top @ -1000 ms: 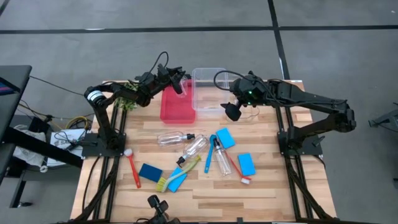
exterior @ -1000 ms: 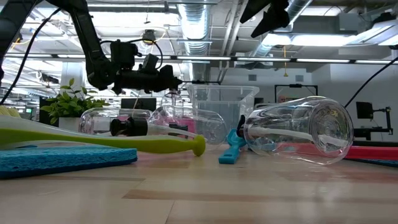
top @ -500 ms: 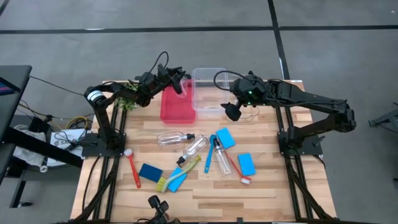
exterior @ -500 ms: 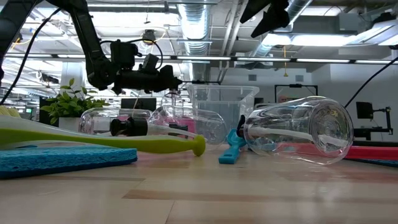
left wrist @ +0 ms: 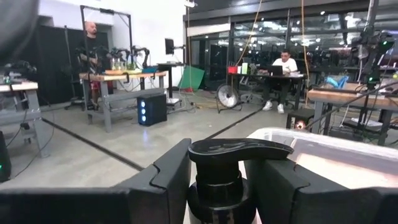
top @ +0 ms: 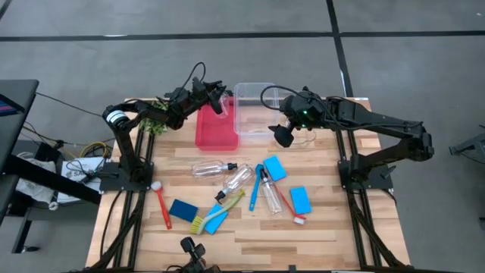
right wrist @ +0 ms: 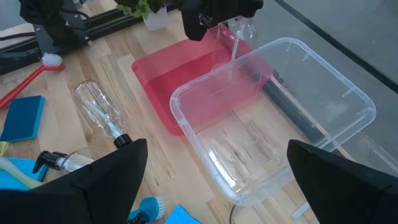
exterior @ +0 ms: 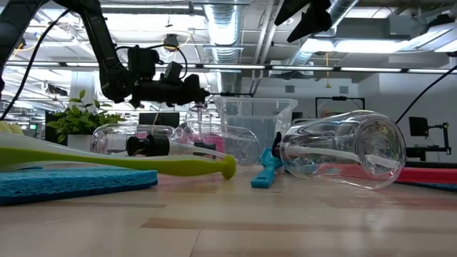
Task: Pick & Place Kitchen Sink Supplies
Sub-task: Put the top right transparent dishwashing liquid dispenser into the red bin
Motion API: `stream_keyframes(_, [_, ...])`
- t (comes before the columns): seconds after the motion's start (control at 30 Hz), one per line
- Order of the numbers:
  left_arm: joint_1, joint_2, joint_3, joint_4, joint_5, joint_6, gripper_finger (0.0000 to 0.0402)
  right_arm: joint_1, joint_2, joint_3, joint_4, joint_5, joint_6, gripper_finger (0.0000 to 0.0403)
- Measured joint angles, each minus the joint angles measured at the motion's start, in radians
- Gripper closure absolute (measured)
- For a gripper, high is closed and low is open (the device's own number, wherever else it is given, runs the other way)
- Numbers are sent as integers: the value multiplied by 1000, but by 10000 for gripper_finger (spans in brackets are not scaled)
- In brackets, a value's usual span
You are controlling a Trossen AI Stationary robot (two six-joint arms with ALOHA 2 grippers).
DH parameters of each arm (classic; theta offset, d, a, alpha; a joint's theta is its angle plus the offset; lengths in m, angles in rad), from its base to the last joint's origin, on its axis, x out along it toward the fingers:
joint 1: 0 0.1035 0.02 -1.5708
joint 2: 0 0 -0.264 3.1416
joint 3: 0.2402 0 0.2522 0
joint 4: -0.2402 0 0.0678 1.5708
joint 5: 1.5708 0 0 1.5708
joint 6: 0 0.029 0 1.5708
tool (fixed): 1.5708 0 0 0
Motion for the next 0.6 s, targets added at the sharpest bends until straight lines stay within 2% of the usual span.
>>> stream_keyframes(0.6, [2,41,7,-7,-8,0,256,0,0,0,-1,0,0,23])
